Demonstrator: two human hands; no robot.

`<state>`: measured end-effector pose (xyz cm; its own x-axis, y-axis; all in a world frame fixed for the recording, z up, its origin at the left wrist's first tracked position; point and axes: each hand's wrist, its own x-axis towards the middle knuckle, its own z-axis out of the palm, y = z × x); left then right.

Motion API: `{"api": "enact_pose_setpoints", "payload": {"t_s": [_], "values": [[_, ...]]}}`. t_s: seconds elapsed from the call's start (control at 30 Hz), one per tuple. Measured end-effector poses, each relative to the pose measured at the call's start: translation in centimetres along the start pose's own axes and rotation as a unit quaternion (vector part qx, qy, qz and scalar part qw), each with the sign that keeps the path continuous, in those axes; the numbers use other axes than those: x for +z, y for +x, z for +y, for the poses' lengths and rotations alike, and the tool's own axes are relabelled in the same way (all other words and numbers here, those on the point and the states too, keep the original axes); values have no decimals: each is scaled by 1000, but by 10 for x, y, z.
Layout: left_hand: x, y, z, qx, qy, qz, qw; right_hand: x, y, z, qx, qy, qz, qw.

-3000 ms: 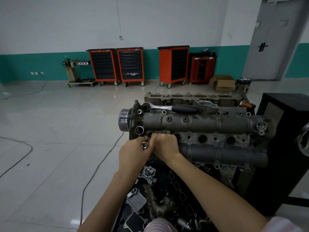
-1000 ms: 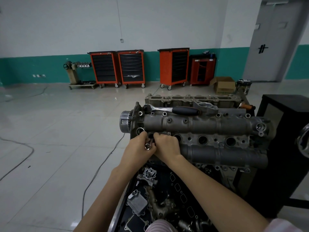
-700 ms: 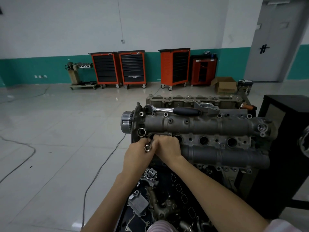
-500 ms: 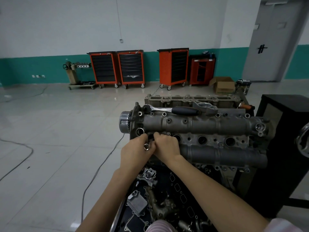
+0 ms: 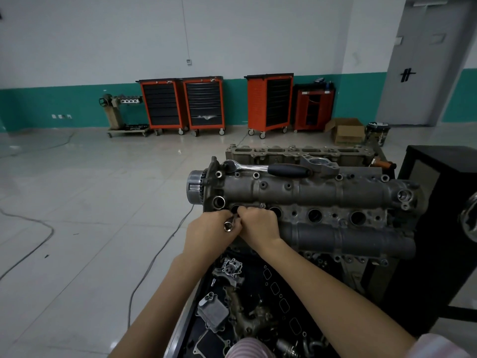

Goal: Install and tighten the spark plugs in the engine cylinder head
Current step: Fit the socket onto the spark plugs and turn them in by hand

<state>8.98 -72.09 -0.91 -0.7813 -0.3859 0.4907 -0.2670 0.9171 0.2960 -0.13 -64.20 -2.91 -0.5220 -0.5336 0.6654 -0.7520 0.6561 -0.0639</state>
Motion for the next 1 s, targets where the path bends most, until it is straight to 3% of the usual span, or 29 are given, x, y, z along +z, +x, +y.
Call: {"api": "enact_pose_setpoints", "payload": {"t_s": [0.23, 0.37, 0.5, 0.63, 0.73, 0.83, 1.0], "values": [[-18, 24, -13, 199, 153, -41, 967, -2, 3, 0, -4, 39, -35, 999], [-17, 19, -17, 225, 86, -20, 970, 0, 0, -1, -17, 7, -10, 1000], [-17, 15, -20, 285, 29, 56, 957, 0, 2, 0, -3, -1, 9, 1000], [-17, 20, -19, 308, -22, 2, 951, 5, 3, -1, 12, -6, 8, 1000], [-20, 28, -21, 314, -45, -57, 947, 8, 3, 2, -4, -1, -39, 999], [-23, 33, -22, 325, -30, -87, 941, 8, 5, 3, -13, -14, -35, 999], [-29, 36, -21, 386, 67, -19, 920, 4, 3, -1, -7, -6, 18, 1000]]}}
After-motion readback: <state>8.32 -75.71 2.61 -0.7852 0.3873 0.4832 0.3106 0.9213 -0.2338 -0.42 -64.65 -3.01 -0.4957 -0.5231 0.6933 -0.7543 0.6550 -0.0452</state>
